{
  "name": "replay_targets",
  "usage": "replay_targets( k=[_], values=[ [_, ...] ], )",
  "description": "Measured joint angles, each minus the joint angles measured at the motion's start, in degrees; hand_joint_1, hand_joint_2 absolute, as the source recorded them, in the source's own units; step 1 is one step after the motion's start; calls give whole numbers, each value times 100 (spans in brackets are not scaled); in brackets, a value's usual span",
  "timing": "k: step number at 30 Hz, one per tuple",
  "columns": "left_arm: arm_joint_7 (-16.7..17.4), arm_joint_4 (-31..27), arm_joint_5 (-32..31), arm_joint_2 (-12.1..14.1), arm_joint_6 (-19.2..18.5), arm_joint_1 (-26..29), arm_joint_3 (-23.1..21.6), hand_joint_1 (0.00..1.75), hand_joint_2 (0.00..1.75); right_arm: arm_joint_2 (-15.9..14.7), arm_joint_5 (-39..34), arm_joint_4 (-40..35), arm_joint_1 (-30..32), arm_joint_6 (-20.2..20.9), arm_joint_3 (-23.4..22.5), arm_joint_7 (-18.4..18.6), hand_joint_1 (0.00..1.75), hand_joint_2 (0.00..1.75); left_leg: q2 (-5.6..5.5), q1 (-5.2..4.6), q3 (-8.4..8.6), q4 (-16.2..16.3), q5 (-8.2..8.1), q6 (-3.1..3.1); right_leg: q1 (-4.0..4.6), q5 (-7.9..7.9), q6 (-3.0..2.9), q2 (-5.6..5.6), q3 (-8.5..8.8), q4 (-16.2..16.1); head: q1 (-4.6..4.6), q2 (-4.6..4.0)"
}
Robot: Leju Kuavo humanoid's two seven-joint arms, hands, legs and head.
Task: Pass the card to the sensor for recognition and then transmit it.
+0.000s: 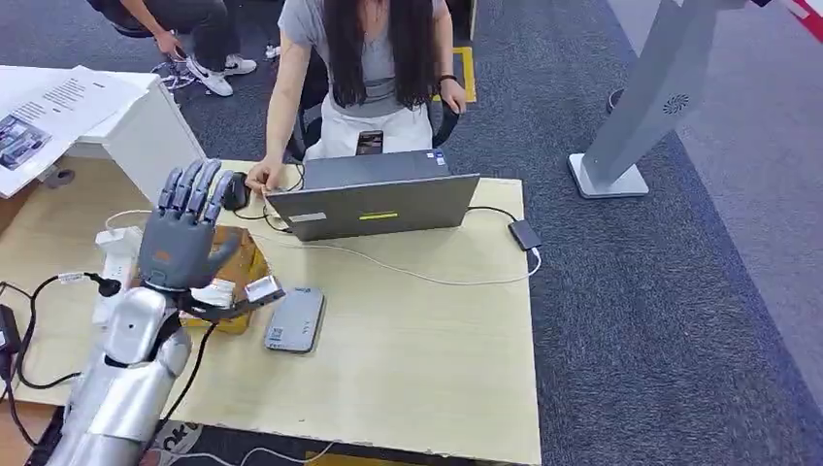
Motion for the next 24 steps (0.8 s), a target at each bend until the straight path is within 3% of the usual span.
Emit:
replay_targets(
  k=[4, 8, 17, 20, 24],
  values=[
    [-9, -1056, -201, -9, 361, 1239, -31, 0, 175, 13, -96, 18, 25, -98, -157, -22, 0, 175, 9, 0, -1, 0, -18, 1, 0, -18, -1, 5, -3, -1, 0, 0],
    [4, -1728, -243, 0, 536, 2204, -31, 0, 175, 33, -136, 22, 41, -123, -275, -2, 0, 175, 0, 1, -2, 0, -25, 2, 1, -29, 4, 1, -5, -2, 0, 0],
    [94, -2248, -160, 4, 462, 2755, -31, 0, 175, 46, -166, 22, 39, -153, -402, 4, 0, 175, -17, 2, -1, -2, -19, -3, 2, -29, 1, -18, 6, 4, 0, 0],
    [297, -2342, -23, 11, 65, 3071, 15, 0, 175, 68, -214, 22, 44, -208, -472, 0, 0, 175, -13, 2, 4, -2, -20, -4, 2, -29, 1, -15, 5, 4, 0, 0],
    [673, -2344, 102, 122, -1119, 3326, 252, 0, 175, 94, -208, 22, 43, -217, -564, 22, 0, 175, -24, 4, 0, -2, -20, -4, 4, -34, -4, -21, 2, 4, -2, 0]
  ],
)
